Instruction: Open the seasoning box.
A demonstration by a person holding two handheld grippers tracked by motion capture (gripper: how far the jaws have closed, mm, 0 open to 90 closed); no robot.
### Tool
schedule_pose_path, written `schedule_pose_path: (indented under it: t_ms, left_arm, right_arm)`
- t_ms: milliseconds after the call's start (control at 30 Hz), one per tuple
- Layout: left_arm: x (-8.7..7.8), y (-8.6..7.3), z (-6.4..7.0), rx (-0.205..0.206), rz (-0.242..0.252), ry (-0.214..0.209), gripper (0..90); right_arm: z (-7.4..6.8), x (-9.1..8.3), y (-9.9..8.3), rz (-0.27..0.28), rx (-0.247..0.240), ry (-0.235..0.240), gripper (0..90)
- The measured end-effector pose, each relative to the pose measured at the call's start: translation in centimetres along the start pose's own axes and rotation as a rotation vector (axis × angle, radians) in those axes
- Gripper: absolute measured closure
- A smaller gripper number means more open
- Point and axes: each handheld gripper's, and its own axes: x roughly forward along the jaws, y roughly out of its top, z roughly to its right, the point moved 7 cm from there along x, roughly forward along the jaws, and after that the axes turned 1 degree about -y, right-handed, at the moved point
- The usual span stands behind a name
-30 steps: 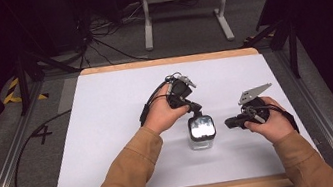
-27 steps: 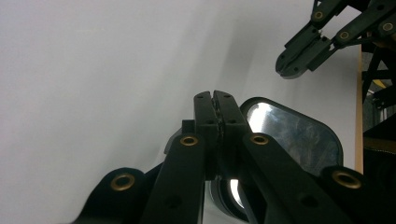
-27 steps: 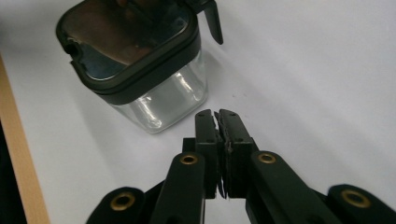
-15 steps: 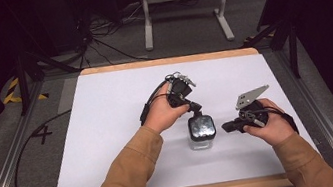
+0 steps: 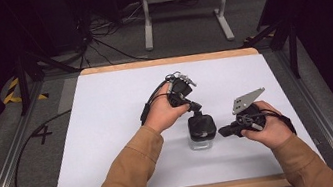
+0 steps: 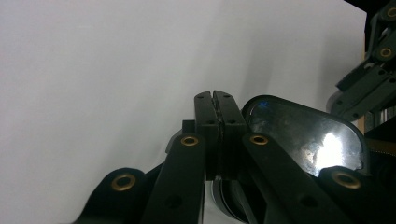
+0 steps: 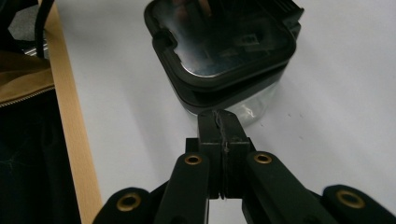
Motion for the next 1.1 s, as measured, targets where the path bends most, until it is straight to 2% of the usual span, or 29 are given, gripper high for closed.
schedule_pose_path:
  t_ms: [233, 633, 767, 900, 1000, 1033, 1100]
  left_arm:
    - [0.1, 0.0, 0.0, 0.0, -0.003, 0.004, 89.9]
    - [0.2, 0.2, 0.1, -0.004, -0.001, 0.008, 89.8]
    - [0.0, 0.1, 0.1, 0.008, -0.009, 0.036, 86.9]
    - [-1.5, 0.4, 0.6, 0.023, 0.047, 0.045, 85.6]
    - [-3.4, 0.4, 1.5, 0.033, 0.1, 0.054, 85.8]
    - [-3.8, 0.4, 1.8, 0.022, 0.11, 0.053, 85.7]
    - [-4.9, 0.2, 2.4, 0.034, 0.127, 0.06, 85.8]
  right_arm:
    - [-0.6, 0.4, 0.6, 0.023, -0.022, 0.011, 90.0]
    - [-0.6, 0.3, 0.9, 0.056, -0.024, 0.003, 90.0]
    - [-0.6, 0.3, 1.0, 0.058, -0.024, 0.002, 90.0]
    - [-0.6, 0.2, 1.1, 0.063, -0.026, 0.002, 90.0]
    - [-0.6, 0.2, 1.2, 0.068, -0.029, 0.005, 90.0]
    - [-0.5, 0.2, 1.3, 0.067, -0.031, 0.006, 90.0]
    - [-0.6, 0.3, 1.4, 0.069, -0.03, 0.008, 90.0]
